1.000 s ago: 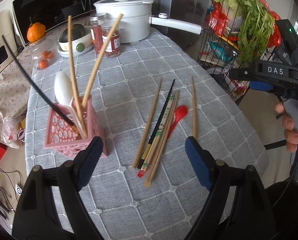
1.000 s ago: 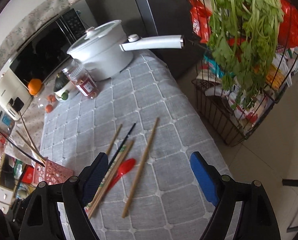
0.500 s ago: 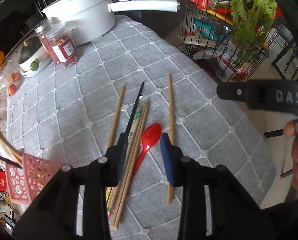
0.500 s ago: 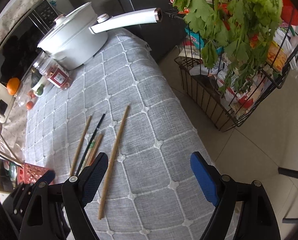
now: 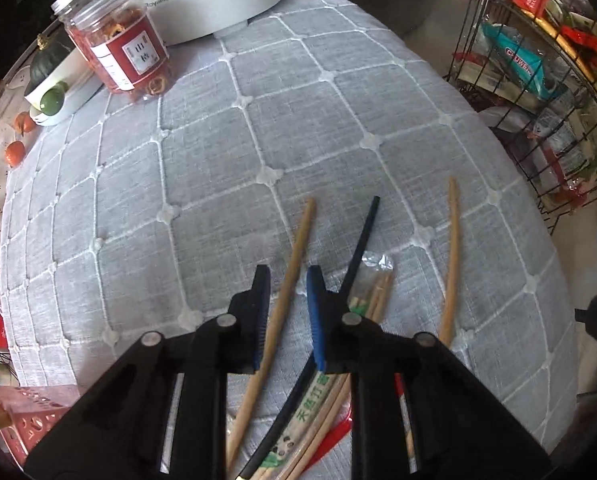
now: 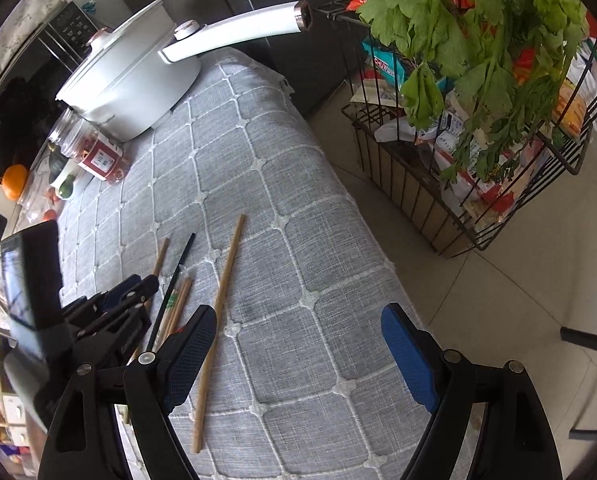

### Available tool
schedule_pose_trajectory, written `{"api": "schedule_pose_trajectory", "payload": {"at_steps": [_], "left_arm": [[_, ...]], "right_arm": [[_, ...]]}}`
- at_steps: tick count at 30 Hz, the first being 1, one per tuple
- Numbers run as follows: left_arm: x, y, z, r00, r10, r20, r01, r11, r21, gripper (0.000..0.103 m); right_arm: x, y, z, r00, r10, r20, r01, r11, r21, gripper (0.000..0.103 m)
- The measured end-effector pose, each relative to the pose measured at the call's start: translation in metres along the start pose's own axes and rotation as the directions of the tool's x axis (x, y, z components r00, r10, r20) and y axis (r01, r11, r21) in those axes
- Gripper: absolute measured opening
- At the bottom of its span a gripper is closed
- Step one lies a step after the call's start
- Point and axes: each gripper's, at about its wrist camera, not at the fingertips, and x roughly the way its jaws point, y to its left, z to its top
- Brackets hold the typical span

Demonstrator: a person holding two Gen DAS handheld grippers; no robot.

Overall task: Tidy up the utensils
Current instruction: 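Move both grippers back over the remaining utensils, then grasp a wooden chopstick with the left gripper while the right gripper approaches another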

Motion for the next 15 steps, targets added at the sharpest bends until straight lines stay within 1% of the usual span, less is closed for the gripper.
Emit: {"api": "schedule_pose_trajectory", "payload": {"at_steps": [1,4,5,6,8,10,13,15], "left_arm": [[0.002,0.001,0.001,1.000,-0.002,0.013,0.002,1.000,-0.005,0.020],[0.003,0.001,0.004,1.000,-0.005,0.012,0.005,1.000,-0.016,0.019],[0.003,0.001,0.004,1.000,-0.020,0.008,0.020,1.000,-0.019,0.011],[0.003,0.001,0.005,1.000,-0.028,0.006,0.028,0.999,-0.019,0.010],[-0.002,-0.002,0.002,1.000,-0.007,0.017,0.007,1.000,0.006,0.010],[-0.015,-0.006,-0.004,0.998,0.001,0.067,-0.004,0.999,0.039,0.010],[-0.046,-0.010,-0.021,0.990,-0.035,0.136,0.025,0.997,0.069,0.010],[-0.072,-0.010,-0.035,0.981,-0.053,0.188,0.035,0.995,0.098,0.009]], "right_arm": [[0.000,0.000,0.000,1.000,-0.001,-0.002,0.001,1.000,0.000,0.085],[0.001,0.001,0.000,1.000,-0.002,-0.003,0.002,1.000,-0.009,0.085],[0.001,0.002,0.000,1.000,-0.002,-0.002,0.002,1.000,-0.013,0.085],[0.001,0.003,0.000,1.000,-0.001,-0.002,0.001,1.000,-0.016,0.085],[0.003,0.003,0.000,1.000,-0.001,-0.004,0.001,1.000,-0.017,0.085],[0.005,0.003,0.000,1.000,0.001,-0.010,-0.001,1.000,-0.014,0.085],[0.008,0.002,-0.001,1.000,0.000,-0.019,0.000,1.000,-0.005,0.085],[0.011,0.002,-0.002,1.000,-0.009,-0.025,0.009,1.000,-0.006,0.085]]}}
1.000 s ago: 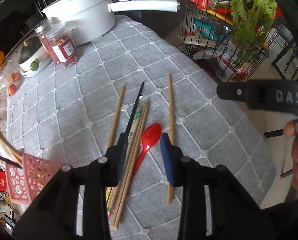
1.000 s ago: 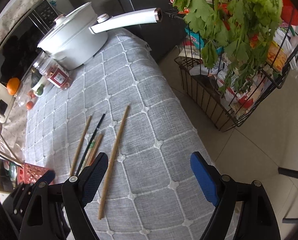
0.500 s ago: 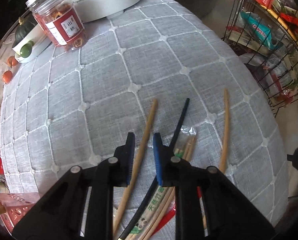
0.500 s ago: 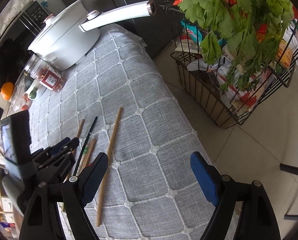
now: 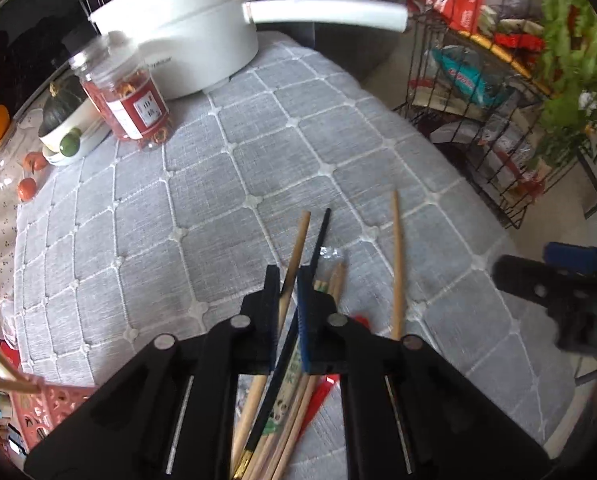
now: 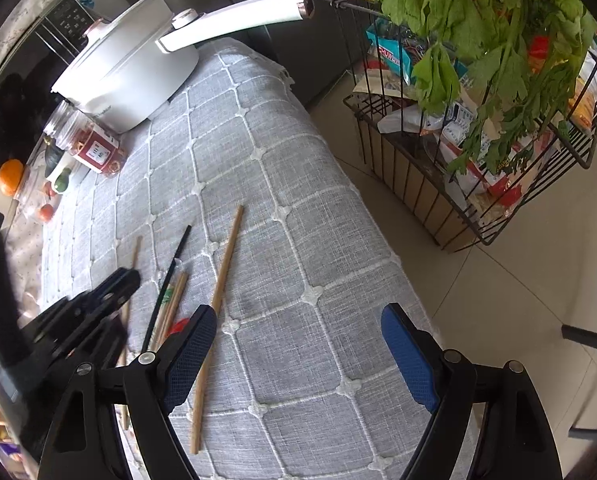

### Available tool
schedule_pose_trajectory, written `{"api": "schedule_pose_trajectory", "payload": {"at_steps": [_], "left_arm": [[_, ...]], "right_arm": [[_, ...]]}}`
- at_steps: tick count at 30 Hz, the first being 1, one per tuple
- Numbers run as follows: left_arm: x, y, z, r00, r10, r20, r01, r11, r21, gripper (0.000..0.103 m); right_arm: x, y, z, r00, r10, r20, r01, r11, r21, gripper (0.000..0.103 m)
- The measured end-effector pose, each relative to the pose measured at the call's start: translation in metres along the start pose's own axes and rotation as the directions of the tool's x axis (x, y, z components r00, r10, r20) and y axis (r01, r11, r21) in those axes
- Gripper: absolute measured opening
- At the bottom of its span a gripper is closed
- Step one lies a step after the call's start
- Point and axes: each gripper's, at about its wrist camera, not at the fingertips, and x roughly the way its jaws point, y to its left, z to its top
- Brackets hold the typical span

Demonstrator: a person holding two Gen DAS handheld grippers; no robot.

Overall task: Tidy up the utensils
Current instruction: 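Grasp a wooden chopstick with the left gripper while the right gripper approaches another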

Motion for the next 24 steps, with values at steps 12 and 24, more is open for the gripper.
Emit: {"api": "schedule_pose_trajectory", "payload": {"at_steps": [12,24], "left_arm": [[-0.144,0.047,-0.062,0.954,-0.104,0.281,0.113,0.994,-0.014,0.006],[-0.168,0.098,-0.108,0.923,-0.150,0.353,0.213,0.966,-0.147,0.006]], "right_arm": [[0.022,0.030,-0.005,0.999,0.047,0.006,-0.047,0.999,-0.023,0.085],[0.065,0.072,-0.006,0.997,-0.068,0.047,0.073,0.991,-0.114,0.034]]}}
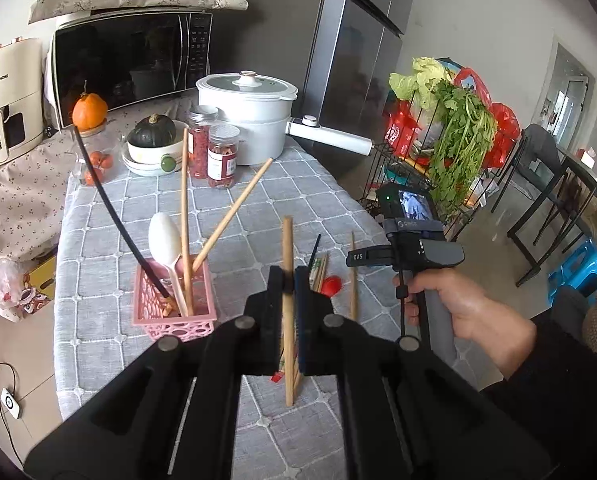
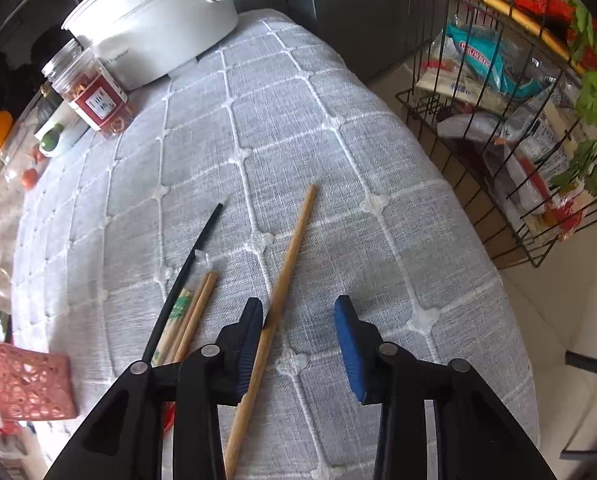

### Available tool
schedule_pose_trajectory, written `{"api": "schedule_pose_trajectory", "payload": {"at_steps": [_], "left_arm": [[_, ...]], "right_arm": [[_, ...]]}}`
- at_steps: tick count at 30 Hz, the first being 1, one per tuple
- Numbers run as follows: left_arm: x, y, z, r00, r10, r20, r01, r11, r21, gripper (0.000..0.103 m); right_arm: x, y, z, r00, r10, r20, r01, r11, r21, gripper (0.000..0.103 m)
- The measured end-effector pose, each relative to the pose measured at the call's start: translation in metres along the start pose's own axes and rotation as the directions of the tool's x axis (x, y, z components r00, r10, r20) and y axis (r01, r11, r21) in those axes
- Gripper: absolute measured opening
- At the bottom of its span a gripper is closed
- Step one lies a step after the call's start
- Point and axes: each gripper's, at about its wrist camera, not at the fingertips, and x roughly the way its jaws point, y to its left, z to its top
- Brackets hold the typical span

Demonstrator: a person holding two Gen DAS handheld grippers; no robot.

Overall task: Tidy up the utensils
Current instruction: 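Grasp a wooden chopstick with the right gripper while the left gripper lifts its chopstick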

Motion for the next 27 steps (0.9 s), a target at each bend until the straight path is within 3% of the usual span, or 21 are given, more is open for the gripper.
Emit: {"api": "schedule_pose_trajectory", "payload": {"at_steps": [4,7,11,14,19,21,27], "left_arm": [[-0.011,0.007,-0.005,1.000,-0.001,0.011,0.001,1.000,-0.008,0.006],[-0.017,0.013,-0.005,1.000,0.001,0.022,0.000,1.000,-0.027,0.006],[-0.030,0.024,-0.002,0.998,0.005,0.058,-0.001,0.998,-0.058,0.006],[-0.042,0.030,0.002,0.995,0.016,0.097,-0.010,0.998,-0.069,0.006],[-0.058,0.043,0.008,0.987,0.028,0.160,-0.010,0.994,-0.110,0.006],[-0.064,0.047,0.010,0.981,0.030,0.189,-0.006,0.992,-0.126,0.006],[-0.091,0.052,0.014,0.941,0.054,0.334,-0.005,0.990,-0.144,0.006]], "right_arm": [[0.002,0.008,0.000,0.999,-0.053,0.007,0.053,0.997,-0.058,0.013],[0.002,0.005,0.001,1.000,-0.017,0.001,0.017,0.998,-0.065,0.007],[-0.012,-0.001,-0.001,0.999,0.042,0.020,-0.042,0.998,-0.043,0.006],[-0.041,-0.002,-0.002,0.991,0.096,0.092,-0.092,0.995,-0.041,0.006],[-0.105,0.000,-0.015,0.950,0.188,0.251,-0.171,0.981,-0.085,0.006],[-0.130,0.000,-0.022,0.923,0.227,0.310,-0.204,0.973,-0.106,0.006],[-0.177,0.014,-0.037,0.848,0.309,0.431,-0.269,0.951,-0.152,0.006]]}}
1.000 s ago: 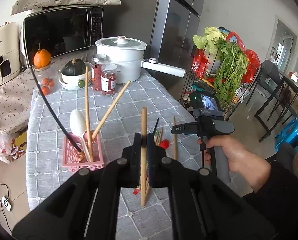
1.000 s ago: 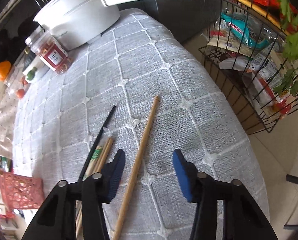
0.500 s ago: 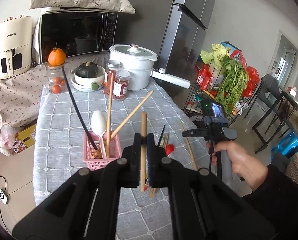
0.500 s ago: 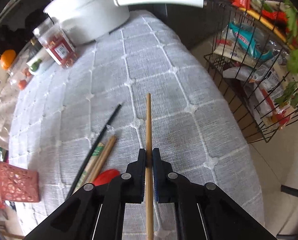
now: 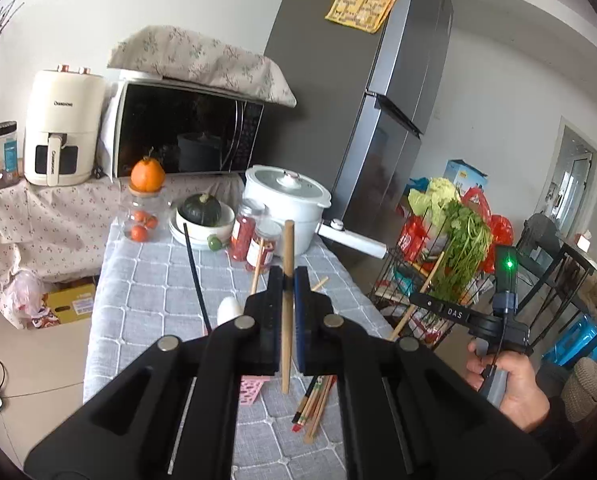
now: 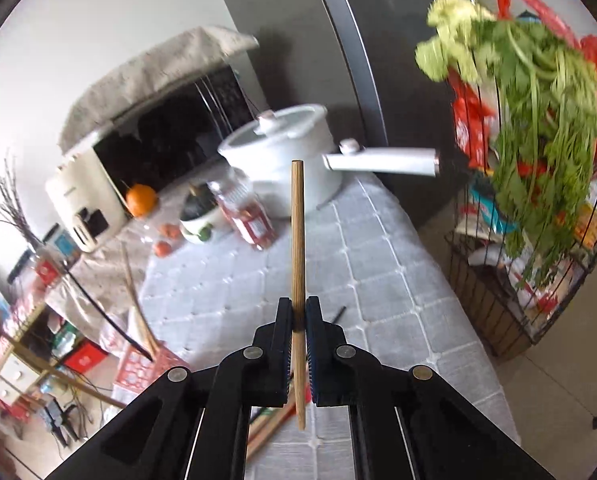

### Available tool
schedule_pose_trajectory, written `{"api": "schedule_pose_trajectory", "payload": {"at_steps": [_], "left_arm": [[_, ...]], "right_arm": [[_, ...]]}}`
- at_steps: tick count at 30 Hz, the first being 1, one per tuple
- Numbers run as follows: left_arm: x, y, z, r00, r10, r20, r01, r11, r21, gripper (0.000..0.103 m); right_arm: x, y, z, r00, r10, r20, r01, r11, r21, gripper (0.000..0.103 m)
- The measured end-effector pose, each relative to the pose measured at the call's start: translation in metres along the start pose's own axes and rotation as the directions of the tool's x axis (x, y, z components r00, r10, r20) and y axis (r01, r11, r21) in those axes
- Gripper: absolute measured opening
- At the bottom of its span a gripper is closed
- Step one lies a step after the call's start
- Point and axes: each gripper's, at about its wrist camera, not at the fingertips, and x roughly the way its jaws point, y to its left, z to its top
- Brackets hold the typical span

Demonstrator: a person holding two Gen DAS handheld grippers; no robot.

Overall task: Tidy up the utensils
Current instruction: 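Grasp a wooden chopstick with the right gripper while the left gripper lifts its chopstick, then carry the wooden chopstick into the pink basket and open the left gripper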

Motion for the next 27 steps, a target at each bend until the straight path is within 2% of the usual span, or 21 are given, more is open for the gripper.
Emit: {"api": "schedule_pose_trajectory", "payload": {"at_steps": [6,13,17,20,27], "left_arm": [[-0.010,0.005,0.009,0.991,0.059,0.121,-0.064,0.997,0.038,0.006],[0.002,0.011,0.012,0.972,0.115,0.203,-0.134,0.988,0.083,0.006],[0.015,0.011,0.011,0.967,0.126,0.223,-0.153,0.982,0.109,0.006],[0.032,0.013,0.009,0.972,0.141,0.187,-0.165,0.979,0.121,0.006],[0.075,0.025,-0.007,0.982,0.189,0.029,-0.191,0.973,0.131,0.006]], "right_arm": [[-0.024,0.025,0.005,0.995,0.047,0.093,-0.043,0.998,-0.049,0.006],[-0.028,0.052,-0.002,0.991,0.084,0.100,-0.074,0.992,-0.102,0.006],[-0.028,0.059,-0.005,0.990,0.101,0.098,-0.090,0.989,-0.115,0.006],[-0.029,0.064,-0.006,0.989,0.114,0.099,-0.101,0.987,-0.126,0.006],[-0.032,0.072,-0.010,0.984,0.140,0.105,-0.124,0.981,-0.149,0.006]]}}
